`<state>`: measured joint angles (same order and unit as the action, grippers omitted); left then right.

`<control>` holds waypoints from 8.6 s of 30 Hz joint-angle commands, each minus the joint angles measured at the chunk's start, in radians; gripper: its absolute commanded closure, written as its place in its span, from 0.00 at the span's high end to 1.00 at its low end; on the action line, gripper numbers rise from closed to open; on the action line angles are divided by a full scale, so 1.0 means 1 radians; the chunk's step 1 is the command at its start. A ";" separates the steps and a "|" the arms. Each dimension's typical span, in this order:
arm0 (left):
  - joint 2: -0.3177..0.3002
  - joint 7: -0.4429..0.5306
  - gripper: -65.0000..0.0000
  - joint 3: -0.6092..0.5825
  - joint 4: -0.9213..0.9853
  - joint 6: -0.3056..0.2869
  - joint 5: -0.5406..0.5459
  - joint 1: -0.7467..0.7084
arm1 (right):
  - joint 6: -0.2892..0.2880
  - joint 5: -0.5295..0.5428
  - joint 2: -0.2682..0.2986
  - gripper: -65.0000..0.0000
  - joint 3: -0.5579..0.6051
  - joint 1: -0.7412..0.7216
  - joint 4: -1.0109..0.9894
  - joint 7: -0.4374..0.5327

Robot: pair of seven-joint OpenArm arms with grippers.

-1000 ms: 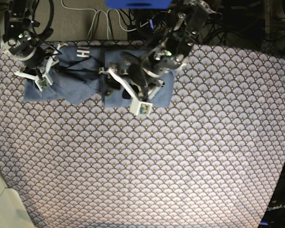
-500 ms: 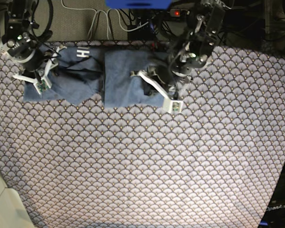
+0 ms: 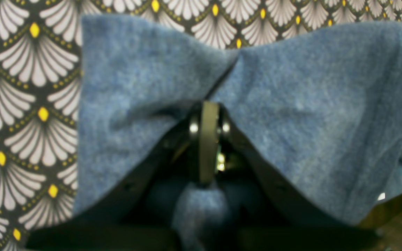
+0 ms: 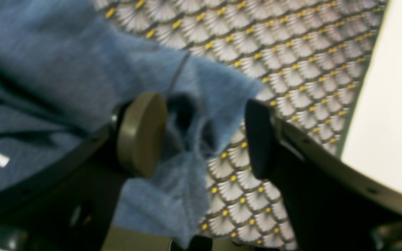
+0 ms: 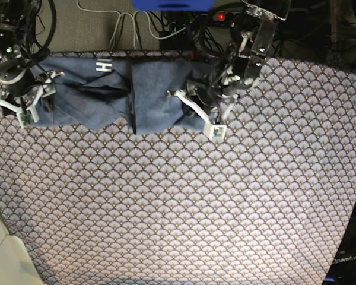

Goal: Fold the T-shirt properly
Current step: 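Lower the folded end onto the shirt and hold with both grippers, then release the shirt and move the right gripper over the folded strip's end, then grasp the strip end with the right gripper and fold it over the middle, then reach the right gripper back to the folded bundle and grasp its edge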

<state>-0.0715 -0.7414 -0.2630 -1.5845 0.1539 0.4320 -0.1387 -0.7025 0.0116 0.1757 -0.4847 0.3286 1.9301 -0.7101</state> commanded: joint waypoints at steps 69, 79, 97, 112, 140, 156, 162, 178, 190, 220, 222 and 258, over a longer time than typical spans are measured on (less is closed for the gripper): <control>-0.004 -0.005 0.00 0.006 -0.027 0.006 -0.003 0.004 | 0.004 0.077 -0.023 0.00 0.068 -0.072 -0.303 0.019; -0.007 -0.011 0.00 0.008 -0.135 0.008 -0.003 0.003 | 0.004 0.081 0.023 0.00 0.065 -0.072 -0.212 0.025; -0.136 -0.011 0.00 0.124 -0.201 0.014 0.163 -0.039 | 0.004 0.081 -0.018 0.00 0.074 0.045 0.059 0.022; -0.238 -0.011 0.00 0.294 -0.198 0.008 0.268 -0.128 | 0.004 0.075 -0.029 0.00 0.347 0.042 0.082 0.020; -0.299 -0.013 0.00 0.304 -0.202 0.014 0.278 -0.171 | 0.004 0.074 -0.048 0.00 0.894 -0.108 0.045 0.019; -0.299 -0.010 0.00 0.305 -0.204 0.008 0.276 -0.230 | 0.004 0.075 -0.121 0.00 0.940 -0.334 -0.119 -0.227; -0.299 -0.010 0.00 0.305 -0.204 0.008 0.275 -0.238 | 0.004 0.075 -0.146 0.18 0.941 -0.339 -0.117 -0.240; -0.299 -0.010 0.00 0.305 -0.195 0.008 0.268 -0.249 | 0.004 0.074 -0.227 0.51 0.961 -0.340 -0.022 -0.216; -0.297 -0.002 0.00 0.305 -0.192 0.008 0.268 -0.253 | 0.004 0.072 -0.081 0.51 0.722 -0.386 0.047 -0.116; -0.293 -0.002 0.00 0.305 -0.188 0.008 0.268 -0.233 | 0.004 0.075 0.023 0.52 0.320 0.000 0.047 0.073; -0.291 0.000 0.00 0.305 -0.188 0.008 0.268 -0.230 | 0.004 0.075 0.023 0.52 0.327 0.017 0.047 0.073; -0.294 -0.004 0.00 0.304 -0.188 0.008 0.268 -0.230 | 0.004 0.072 0.095 0.51 0.844 0.045 0.053 0.220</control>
<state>-0.3550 -0.7559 0.0376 -1.7596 0.1646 0.6968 -0.3733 -0.6991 0.0731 0.2707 0.3611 0.3771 1.9675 -0.5156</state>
